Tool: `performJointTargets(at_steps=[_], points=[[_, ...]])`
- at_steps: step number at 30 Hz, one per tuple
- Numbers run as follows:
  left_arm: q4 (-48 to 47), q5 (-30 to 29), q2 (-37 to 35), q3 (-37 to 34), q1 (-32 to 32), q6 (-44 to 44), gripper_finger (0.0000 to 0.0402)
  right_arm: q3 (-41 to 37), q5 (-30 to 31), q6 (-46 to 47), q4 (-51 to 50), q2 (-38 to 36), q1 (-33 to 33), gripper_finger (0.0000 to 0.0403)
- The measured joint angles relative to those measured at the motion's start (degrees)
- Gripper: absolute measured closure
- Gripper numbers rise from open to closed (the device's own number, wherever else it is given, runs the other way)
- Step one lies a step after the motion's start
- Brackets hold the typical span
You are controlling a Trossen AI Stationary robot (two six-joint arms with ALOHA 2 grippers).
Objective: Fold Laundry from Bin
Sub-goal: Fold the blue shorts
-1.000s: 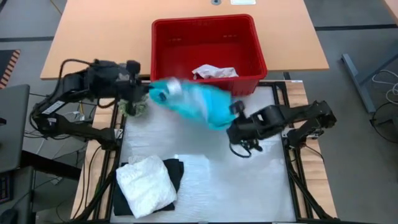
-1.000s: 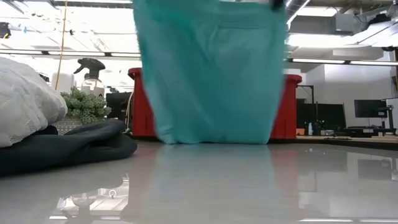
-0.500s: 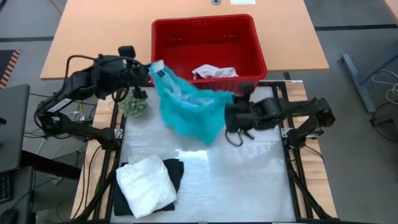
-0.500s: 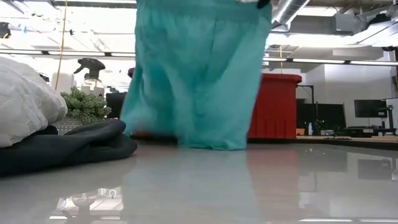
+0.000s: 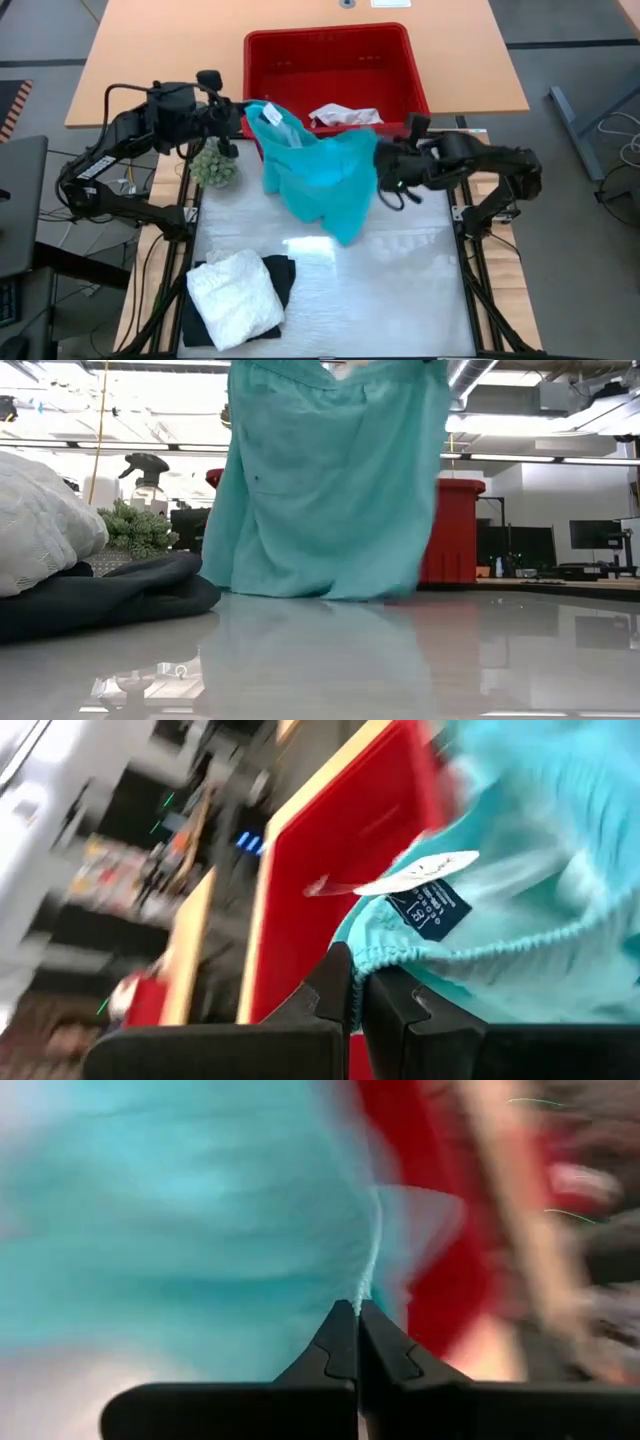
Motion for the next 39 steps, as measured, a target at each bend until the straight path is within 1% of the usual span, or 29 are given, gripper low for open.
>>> performJointTargets(at_steps=[1, 2, 3, 5, 8, 10, 13, 15, 18, 19, 22, 23, 25, 27, 30, 32, 34, 37, 39], points=[[0.0, 2.3, 0.2, 0.0, 0.0, 0.1, 0.0401, 0.8, -6.6, -2.9, -0.3, 0.0, -0.4, 0.0384], [0.0, 4.7, 0.3, 0.0, -0.1, 0.2, 0.0401, 1.6, -11.5, -5.1, -0.3, 0.0, -0.9, 0.0384], [-0.1, 6.9, 0.3, 0.0, -0.1, 0.1, 0.0401, 2.1, -11.3, -5.2, -0.1, -0.1, -0.7, 0.0384], [-0.2, 9.0, 0.4, 0.0, -0.1, 0.2, 0.0401, 2.9, -3.9, -1.1, -0.2, -0.1, -0.3, 0.0384], [-0.1, 9.3, 0.3, 0.0, 0.0, 2.6, 0.0401, 3.3, -1.9, -6.5, -0.3, -0.8, -0.8, 0.0384], [0.1, 9.1, 0.6, 0.0, 0.0, 6.1, 0.0401, 3.3, 3.5, -6.7, 0.6, -1.0, -1.1, 0.0384], [3.0, 6.8, 1.1, 0.0, -0.1, 10.6, 0.0401, 4.9, 12.6, -4.9, 0.8, -1.0, -1.2, 0.0384], [7.1, 4.2, 1.2, 0.0, -0.1, 11.0, 0.0402, 5.7, 17.7, -5.0, 1.9, -0.9, -0.4, 0.0384], [12.4, 1.9, 1.2, 0.0, 0.0, 9.7, 0.0401, 5.9, 20.5, -8.3, 3.7, -0.9, 0.9, 0.0384], [13.0, 2.6, 1.0, 0.0, 0.0, 9.0, 0.0402, 5.9, 20.7, -8.8, 3.6, -0.9, 1.5, 0.0384], [10.5, 8.6, 0.2, 0.0, -0.1, 7.8, 0.0402, 5.9, 20.3, -8.0, 3.4, -0.9, 3.7, 0.0384], [8.3, 10.4, -0.1, 0.0, -0.3, 7.0, 0.0402, 5.9, 18.4, -7.9, 3.4, -1.0, 4.7, 0.0384], [1.6, 13.6, -0.2, 0.0, -1.2, 3.2, 0.0402, 5.7, 11.7, -6.4, 3.3, -1.0, 7.5, 0.0384], [-3.9, 16.9, 0.0, -1.7, -2.2, -2.1, 0.0402, 4.8, 2.6, -0.5, 3.0, -1.0, 10.5, 0.0384], [-11.4, 24.0, 0.3, -6.0, -4.5, -9.3, 0.0402, 2.1, -14.3, 13.1, 3.3, -0.9, 14.0, 0.0384], [-12.5, 28.8, 0.2, -10.2, -6.6, -13.1, 0.0402, -1.1, -21.9, 23.1, 3.9, -0.8, 16.1, 0.0384], [-12.4, 31.5, 0.1, -15.3, -8.9, -16.0, 0.0402, -5.5, -27.3, 30.4, 5.8, -0.9, 18.6, 0.0384], [-10.1, 32.6, 0.3, -22.8, -12.2, -17.6, 0.0402, -13.2, -33.6, 34.5, 11.2, -0.9, 21.2, 0.0384], [-6.6, 32.2, 0.3, -27.6, -14.1, -17.7, 0.0401, -18.7, -36.5, 35.8, 16.0, -0.8, 22.4, 0.0384]])
